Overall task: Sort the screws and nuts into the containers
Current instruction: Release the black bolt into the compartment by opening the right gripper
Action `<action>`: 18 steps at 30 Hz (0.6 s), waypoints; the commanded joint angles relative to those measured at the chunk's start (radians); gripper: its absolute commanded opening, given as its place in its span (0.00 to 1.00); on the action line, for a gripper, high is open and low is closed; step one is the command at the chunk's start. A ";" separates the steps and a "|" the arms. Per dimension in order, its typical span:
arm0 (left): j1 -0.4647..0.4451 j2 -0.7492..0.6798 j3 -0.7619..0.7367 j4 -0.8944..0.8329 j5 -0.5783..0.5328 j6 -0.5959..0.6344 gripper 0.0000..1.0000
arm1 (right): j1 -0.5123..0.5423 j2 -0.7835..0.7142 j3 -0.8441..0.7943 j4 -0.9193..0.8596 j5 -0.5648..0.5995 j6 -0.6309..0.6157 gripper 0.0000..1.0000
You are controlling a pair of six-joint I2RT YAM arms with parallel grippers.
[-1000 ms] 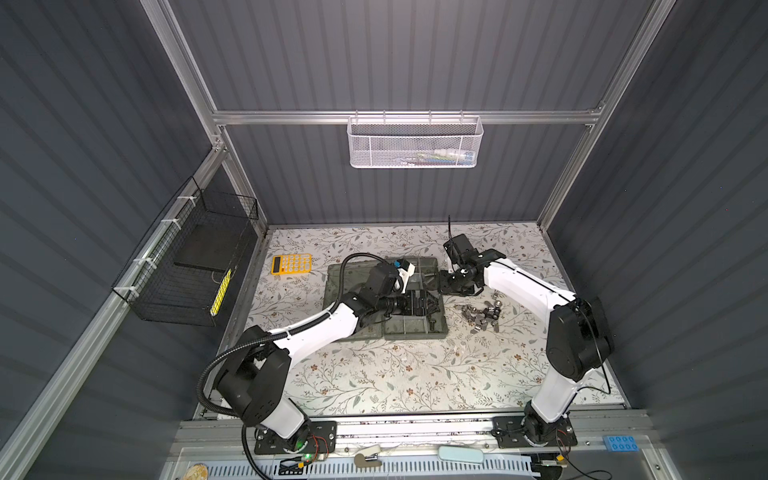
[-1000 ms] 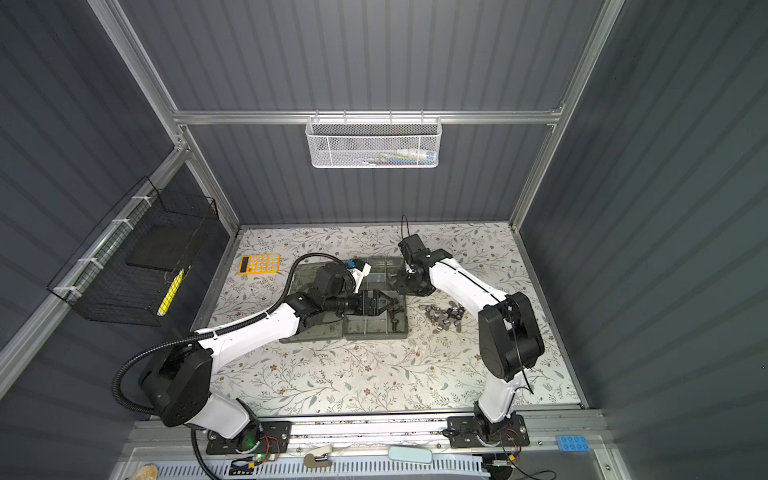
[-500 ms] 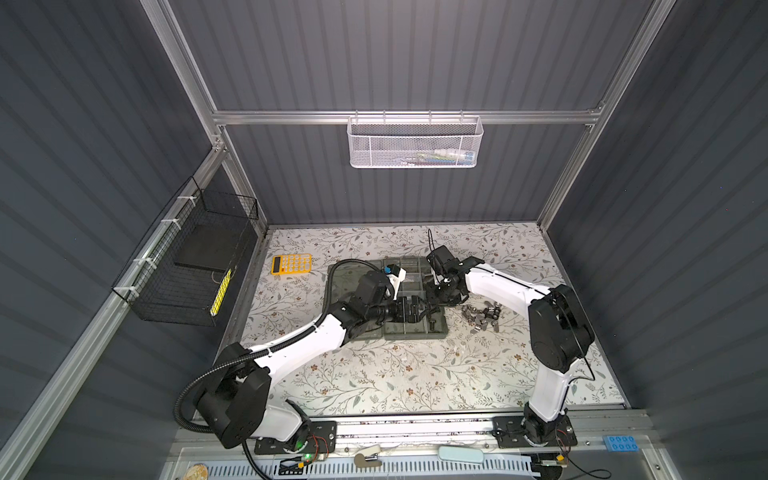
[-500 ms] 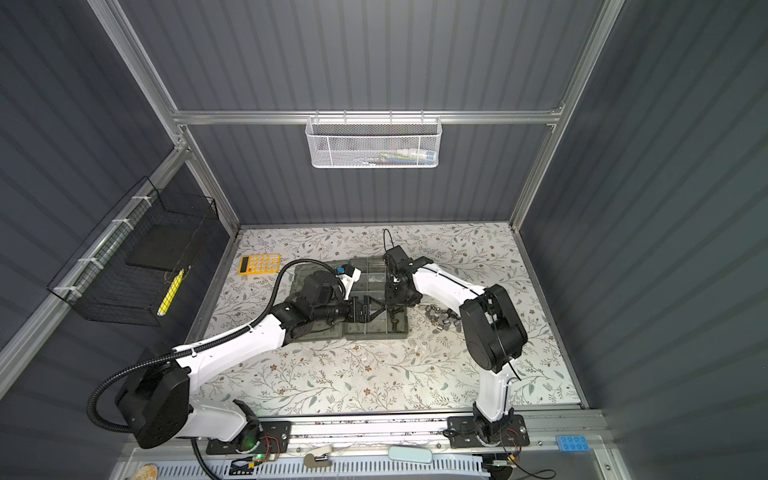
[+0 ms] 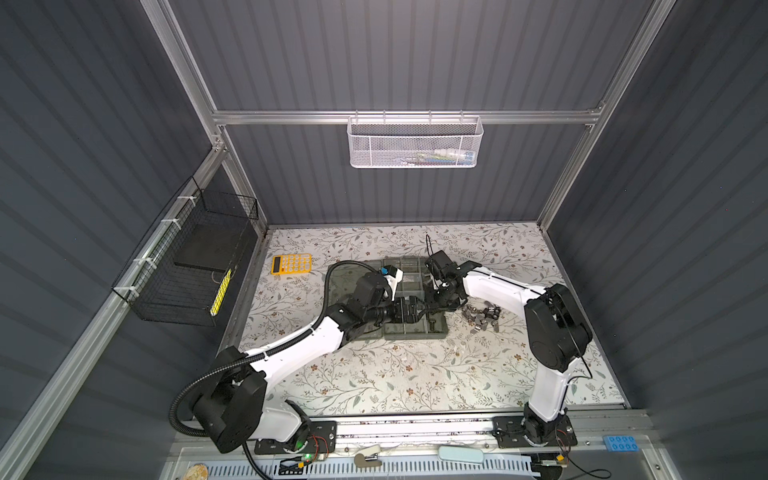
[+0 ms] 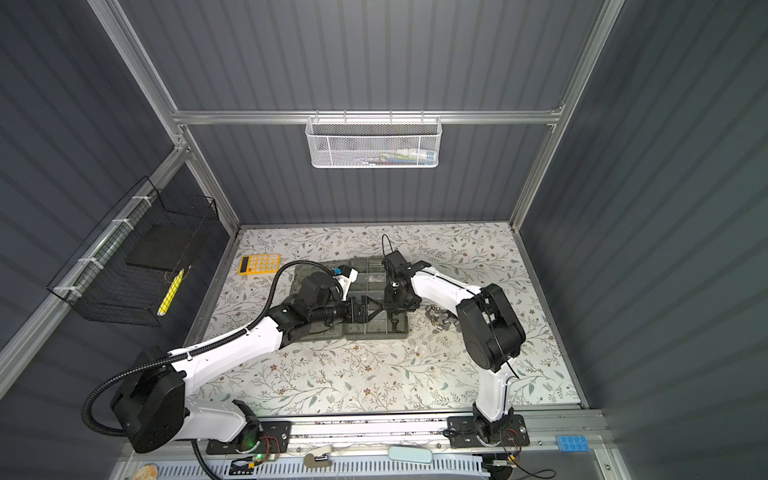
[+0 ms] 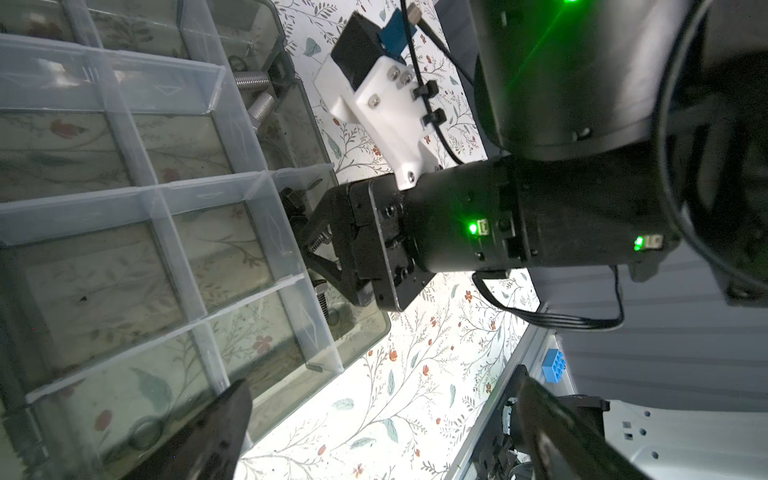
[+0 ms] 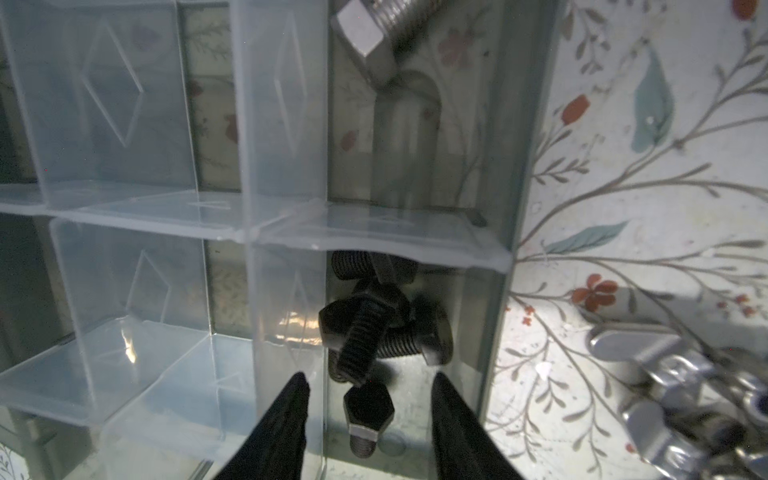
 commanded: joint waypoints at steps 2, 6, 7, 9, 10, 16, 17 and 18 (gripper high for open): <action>0.006 -0.032 -0.007 -0.027 -0.007 -0.023 1.00 | 0.005 -0.049 -0.012 -0.019 0.018 0.000 0.53; 0.006 -0.036 0.006 -0.041 -0.016 -0.036 1.00 | 0.003 -0.089 -0.011 -0.030 0.032 -0.007 0.56; 0.006 -0.032 0.012 -0.049 -0.017 -0.038 1.00 | 0.004 -0.099 -0.013 -0.032 0.036 -0.010 0.57; 0.004 -0.024 0.028 -0.062 -0.017 -0.042 1.00 | 0.004 -0.120 -0.013 -0.038 0.044 -0.015 0.58; 0.004 -0.020 0.035 -0.067 -0.012 -0.045 1.00 | 0.004 -0.129 -0.015 -0.041 0.049 -0.019 0.60; -0.009 0.003 0.084 -0.104 -0.022 -0.042 1.00 | -0.010 -0.216 -0.041 -0.041 0.088 -0.028 0.68; -0.013 0.007 0.096 -0.113 -0.027 -0.040 1.00 | -0.015 -0.231 -0.049 -0.038 0.088 -0.029 0.69; -0.020 0.012 0.107 -0.124 -0.033 -0.038 1.00 | -0.021 -0.249 -0.058 -0.036 0.089 -0.030 0.71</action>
